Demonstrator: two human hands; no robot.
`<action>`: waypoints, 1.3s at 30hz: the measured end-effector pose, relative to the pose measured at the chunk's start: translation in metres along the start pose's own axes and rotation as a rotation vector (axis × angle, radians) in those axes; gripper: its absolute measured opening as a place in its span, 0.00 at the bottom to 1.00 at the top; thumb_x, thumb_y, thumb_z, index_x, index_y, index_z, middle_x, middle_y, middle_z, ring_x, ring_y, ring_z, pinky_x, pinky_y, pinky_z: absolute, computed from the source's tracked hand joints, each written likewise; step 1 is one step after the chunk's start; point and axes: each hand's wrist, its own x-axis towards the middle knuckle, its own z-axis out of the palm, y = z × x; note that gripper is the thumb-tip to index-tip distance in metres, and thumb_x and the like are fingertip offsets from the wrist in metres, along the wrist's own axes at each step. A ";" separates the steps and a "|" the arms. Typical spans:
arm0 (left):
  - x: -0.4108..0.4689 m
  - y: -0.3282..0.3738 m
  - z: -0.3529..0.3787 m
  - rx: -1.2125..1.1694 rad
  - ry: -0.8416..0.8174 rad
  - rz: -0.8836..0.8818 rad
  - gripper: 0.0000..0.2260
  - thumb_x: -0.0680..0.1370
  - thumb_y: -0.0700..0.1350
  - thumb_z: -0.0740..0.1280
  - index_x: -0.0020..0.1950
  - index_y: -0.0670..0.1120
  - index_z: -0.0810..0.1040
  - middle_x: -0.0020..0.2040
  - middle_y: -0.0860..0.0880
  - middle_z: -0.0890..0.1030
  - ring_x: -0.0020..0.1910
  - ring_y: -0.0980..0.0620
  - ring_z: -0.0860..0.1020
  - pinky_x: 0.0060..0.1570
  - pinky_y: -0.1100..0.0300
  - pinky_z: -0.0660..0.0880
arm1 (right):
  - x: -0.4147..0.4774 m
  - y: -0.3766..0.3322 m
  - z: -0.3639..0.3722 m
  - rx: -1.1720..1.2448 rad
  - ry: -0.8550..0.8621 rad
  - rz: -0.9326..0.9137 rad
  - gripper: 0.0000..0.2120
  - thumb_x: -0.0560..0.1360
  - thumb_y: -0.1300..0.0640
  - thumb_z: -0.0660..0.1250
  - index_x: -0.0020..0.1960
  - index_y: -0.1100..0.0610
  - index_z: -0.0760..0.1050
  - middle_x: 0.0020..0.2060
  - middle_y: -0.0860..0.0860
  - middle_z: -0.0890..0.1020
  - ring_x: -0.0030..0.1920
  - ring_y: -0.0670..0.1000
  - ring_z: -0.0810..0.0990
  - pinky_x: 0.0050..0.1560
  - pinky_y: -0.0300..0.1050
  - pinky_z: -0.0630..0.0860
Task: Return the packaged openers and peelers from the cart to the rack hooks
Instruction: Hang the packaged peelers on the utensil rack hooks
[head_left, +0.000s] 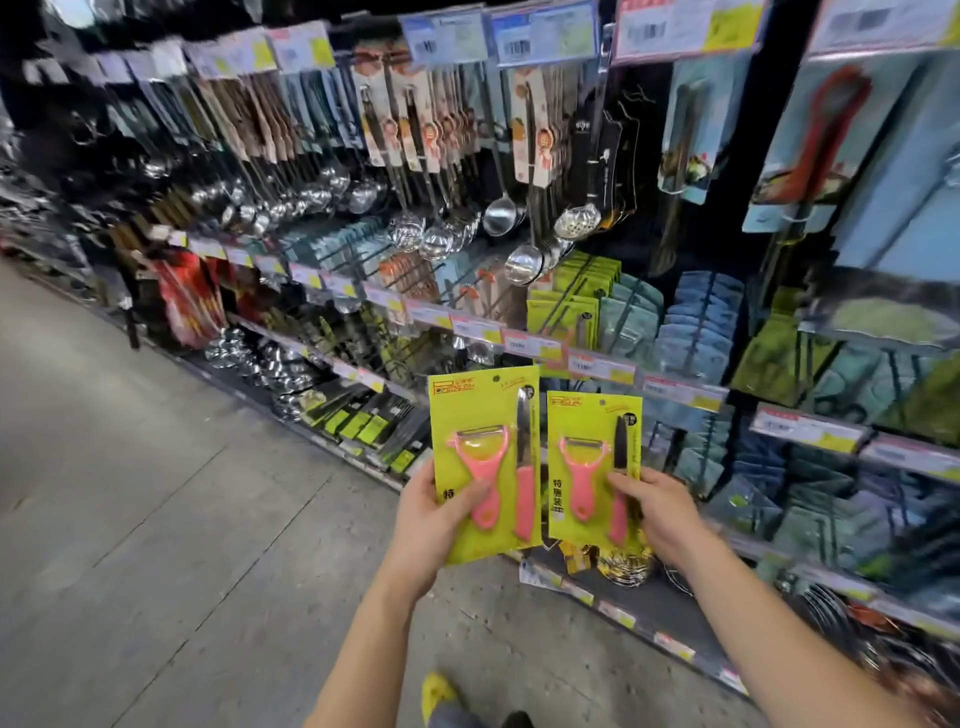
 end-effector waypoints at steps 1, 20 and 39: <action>0.013 0.001 -0.009 0.000 -0.017 0.001 0.15 0.77 0.36 0.73 0.63 0.42 0.79 0.54 0.44 0.88 0.50 0.47 0.88 0.43 0.56 0.84 | 0.007 0.001 0.008 0.003 0.021 -0.004 0.16 0.76 0.62 0.73 0.62 0.65 0.78 0.55 0.60 0.85 0.55 0.58 0.83 0.47 0.50 0.79; 0.191 -0.003 -0.101 0.011 -0.316 0.061 0.16 0.75 0.43 0.75 0.63 0.46 0.80 0.55 0.48 0.88 0.54 0.47 0.87 0.47 0.48 0.85 | 0.100 0.013 0.127 0.099 0.221 -0.149 0.04 0.77 0.63 0.71 0.52 0.59 0.80 0.52 0.57 0.86 0.53 0.54 0.83 0.62 0.53 0.75; 0.243 -0.032 -0.078 0.062 -0.364 0.229 0.12 0.79 0.39 0.73 0.60 0.50 0.79 0.52 0.54 0.88 0.53 0.53 0.87 0.52 0.53 0.83 | 0.151 0.018 0.115 0.146 0.182 -0.291 0.05 0.78 0.63 0.70 0.54 0.59 0.81 0.49 0.54 0.85 0.53 0.53 0.82 0.51 0.47 0.74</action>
